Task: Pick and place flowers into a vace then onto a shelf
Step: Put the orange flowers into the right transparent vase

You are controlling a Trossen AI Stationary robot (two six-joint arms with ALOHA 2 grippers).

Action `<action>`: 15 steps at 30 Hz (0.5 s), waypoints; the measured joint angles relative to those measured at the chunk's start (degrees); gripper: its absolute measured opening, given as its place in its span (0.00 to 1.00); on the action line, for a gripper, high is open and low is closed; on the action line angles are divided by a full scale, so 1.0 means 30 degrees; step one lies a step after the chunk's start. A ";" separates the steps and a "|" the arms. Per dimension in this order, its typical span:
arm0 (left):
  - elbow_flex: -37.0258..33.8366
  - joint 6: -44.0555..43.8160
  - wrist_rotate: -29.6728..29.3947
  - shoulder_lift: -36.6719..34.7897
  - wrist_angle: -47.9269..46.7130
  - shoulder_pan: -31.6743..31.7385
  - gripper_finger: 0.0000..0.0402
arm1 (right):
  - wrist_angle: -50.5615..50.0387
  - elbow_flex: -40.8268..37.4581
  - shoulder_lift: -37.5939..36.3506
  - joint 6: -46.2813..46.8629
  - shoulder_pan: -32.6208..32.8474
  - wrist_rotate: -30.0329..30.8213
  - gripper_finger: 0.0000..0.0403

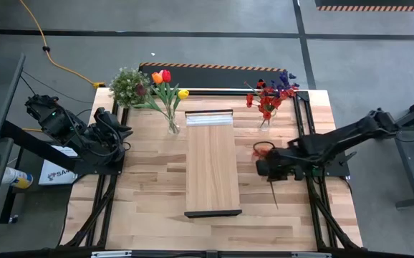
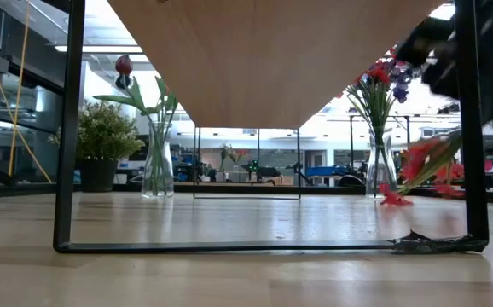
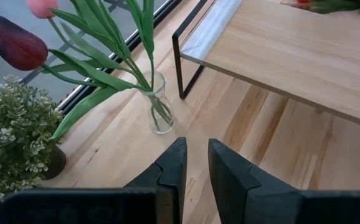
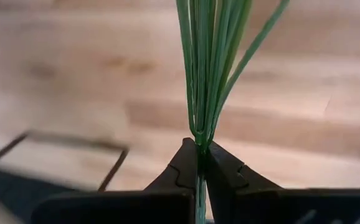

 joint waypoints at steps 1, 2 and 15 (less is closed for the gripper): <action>0.0000 0.0021 -0.0009 -0.0004 0.0000 -0.0001 0.25 | 0.0178 0.0002 -0.0577 0.0290 0.0369 -0.0003 0.01; 0.0000 0.0035 -0.0047 0.0000 0.0000 0.0000 0.25 | 0.0346 0.0020 -0.1112 0.0572 0.0727 -0.0005 0.01; 0.0000 -0.0009 -0.1042 -0.0001 0.0000 -0.0001 0.25 | 0.2117 0.0036 -0.4102 0.0268 0.2047 0.2990 0.01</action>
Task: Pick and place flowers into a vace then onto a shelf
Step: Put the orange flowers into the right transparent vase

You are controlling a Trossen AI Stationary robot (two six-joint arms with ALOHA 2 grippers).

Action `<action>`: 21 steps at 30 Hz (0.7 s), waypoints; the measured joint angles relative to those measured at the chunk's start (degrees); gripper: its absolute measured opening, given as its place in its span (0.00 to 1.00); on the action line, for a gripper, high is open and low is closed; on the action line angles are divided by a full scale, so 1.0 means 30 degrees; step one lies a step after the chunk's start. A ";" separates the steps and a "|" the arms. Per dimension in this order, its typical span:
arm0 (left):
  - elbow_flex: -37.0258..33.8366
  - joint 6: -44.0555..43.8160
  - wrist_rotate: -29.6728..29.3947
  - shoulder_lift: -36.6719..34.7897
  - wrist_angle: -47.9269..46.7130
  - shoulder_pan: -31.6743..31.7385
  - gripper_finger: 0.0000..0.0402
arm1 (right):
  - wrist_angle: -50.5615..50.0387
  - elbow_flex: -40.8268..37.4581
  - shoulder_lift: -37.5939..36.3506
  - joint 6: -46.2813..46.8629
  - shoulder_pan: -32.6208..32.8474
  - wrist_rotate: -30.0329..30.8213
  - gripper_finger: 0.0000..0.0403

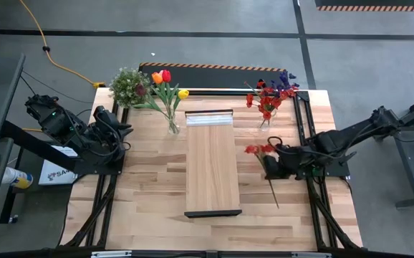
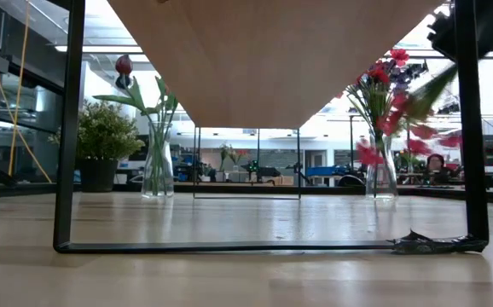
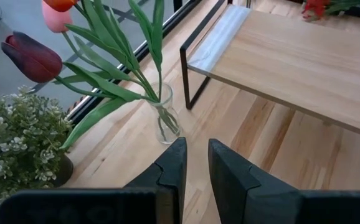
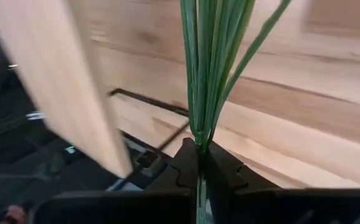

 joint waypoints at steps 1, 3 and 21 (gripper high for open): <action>0.0000 -0.0012 0.0000 0.0001 0.0000 0.0000 0.25 | 0.0395 0.0000 0.0000 -0.0265 0.0005 0.0249 0.01; 0.0000 -0.0022 0.0000 0.0001 0.0000 0.0002 0.25 | 0.1276 0.0007 -0.0014 -0.0797 0.0040 0.0723 0.01; 0.0000 -0.0586 -0.0277 0.0008 0.0040 0.0000 0.25 | 0.8943 0.0022 -0.0015 -0.7249 0.2078 1.0024 0.01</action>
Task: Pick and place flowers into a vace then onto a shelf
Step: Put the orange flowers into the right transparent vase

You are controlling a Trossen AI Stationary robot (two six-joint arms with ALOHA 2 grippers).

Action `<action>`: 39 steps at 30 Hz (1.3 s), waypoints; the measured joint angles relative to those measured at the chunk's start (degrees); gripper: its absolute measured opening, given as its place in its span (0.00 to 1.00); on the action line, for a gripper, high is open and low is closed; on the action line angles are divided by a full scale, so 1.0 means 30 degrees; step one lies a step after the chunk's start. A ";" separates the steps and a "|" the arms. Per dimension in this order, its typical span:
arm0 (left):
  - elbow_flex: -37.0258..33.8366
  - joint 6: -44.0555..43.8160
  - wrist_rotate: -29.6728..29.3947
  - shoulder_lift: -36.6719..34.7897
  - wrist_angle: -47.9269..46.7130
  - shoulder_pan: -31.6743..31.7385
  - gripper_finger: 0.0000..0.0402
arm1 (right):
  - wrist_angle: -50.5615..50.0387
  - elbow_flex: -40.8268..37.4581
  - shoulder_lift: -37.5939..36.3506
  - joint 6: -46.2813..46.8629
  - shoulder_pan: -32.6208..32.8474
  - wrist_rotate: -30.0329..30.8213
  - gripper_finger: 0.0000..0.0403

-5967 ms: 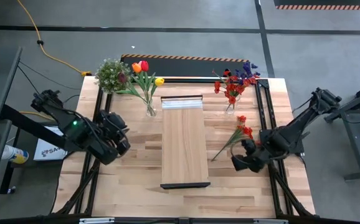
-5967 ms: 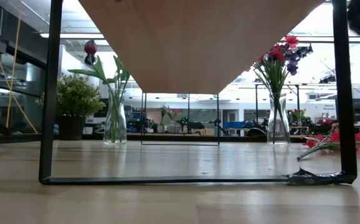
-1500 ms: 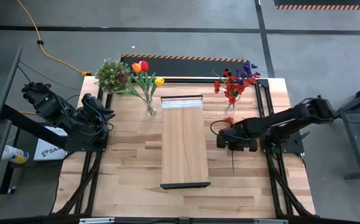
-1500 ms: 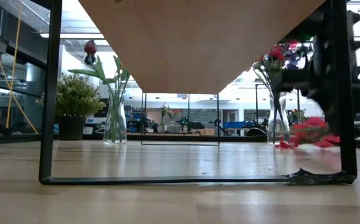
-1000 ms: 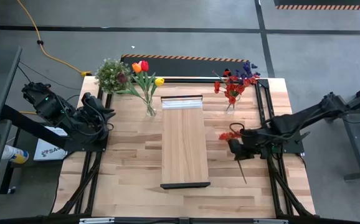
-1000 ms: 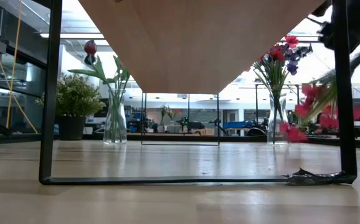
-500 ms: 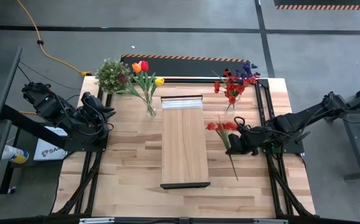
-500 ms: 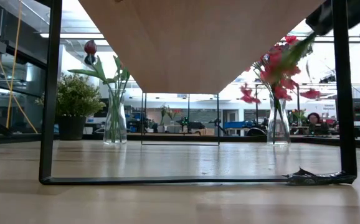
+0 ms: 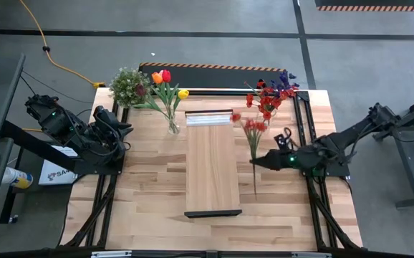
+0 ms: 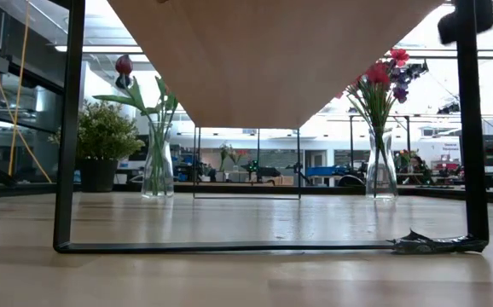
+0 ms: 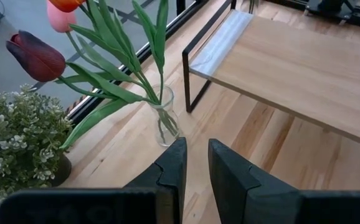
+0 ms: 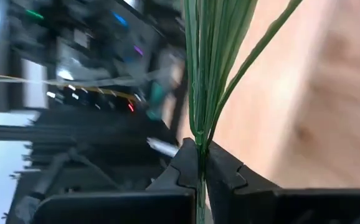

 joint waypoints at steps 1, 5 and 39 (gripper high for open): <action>0.0000 -0.0006 0.0000 0.0000 0.0032 0.0002 0.25 | 0.0706 0.0000 0.0000 -0.0897 0.0066 0.0782 0.01; 0.0000 -0.0011 0.0000 0.0000 0.0128 0.0007 0.25 | 0.3189 0.0004 0.0000 -0.5109 0.0418 0.3913 0.01; 0.0000 -0.1002 0.0279 0.0007 0.0549 0.0006 0.25 | 0.4948 0.0015 -0.7694 -2.8932 0.3508 2.1271 0.00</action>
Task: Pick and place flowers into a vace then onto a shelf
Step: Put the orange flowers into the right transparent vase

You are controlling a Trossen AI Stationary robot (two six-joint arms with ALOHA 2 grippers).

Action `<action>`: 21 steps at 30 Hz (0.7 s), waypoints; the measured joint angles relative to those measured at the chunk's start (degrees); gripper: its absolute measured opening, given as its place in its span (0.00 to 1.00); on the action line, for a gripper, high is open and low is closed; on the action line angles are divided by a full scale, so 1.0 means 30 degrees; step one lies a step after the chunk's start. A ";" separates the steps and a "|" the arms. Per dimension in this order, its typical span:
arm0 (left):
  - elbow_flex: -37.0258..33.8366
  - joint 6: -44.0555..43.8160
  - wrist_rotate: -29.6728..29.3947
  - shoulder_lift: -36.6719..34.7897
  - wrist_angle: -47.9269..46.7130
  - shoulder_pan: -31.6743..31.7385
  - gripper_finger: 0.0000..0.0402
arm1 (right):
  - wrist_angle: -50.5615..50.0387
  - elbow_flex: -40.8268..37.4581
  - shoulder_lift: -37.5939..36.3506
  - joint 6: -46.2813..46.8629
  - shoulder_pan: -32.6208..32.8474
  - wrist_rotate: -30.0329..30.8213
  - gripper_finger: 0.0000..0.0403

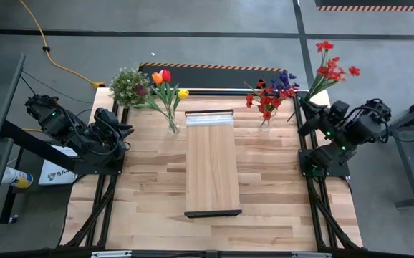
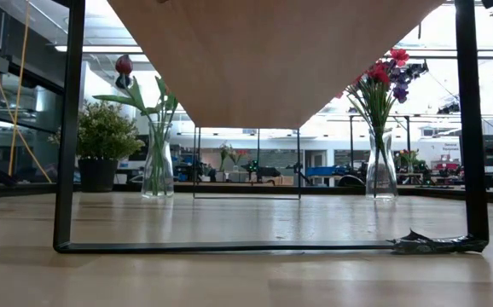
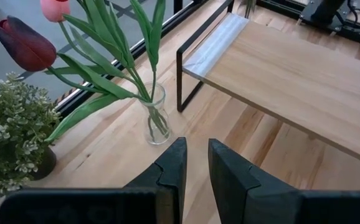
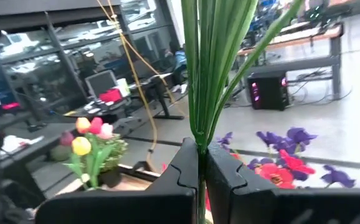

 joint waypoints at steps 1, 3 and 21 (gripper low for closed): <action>0.0000 -0.0007 -0.0035 0.0000 0.0006 -0.0003 0.25 | -0.0269 0.0000 0.0002 0.0002 -0.0187 -0.0002 0.00; 0.0000 -0.0010 -0.0060 0.0000 0.0081 -0.0006 0.25 | -0.0828 0.0000 0.0007 0.0003 -0.0572 -0.0010 0.00; 0.0000 -0.0457 -0.0096 0.0000 0.0468 -0.0006 0.25 | -1.1231 -0.0007 0.0705 1.0057 -0.2630 -0.0046 0.00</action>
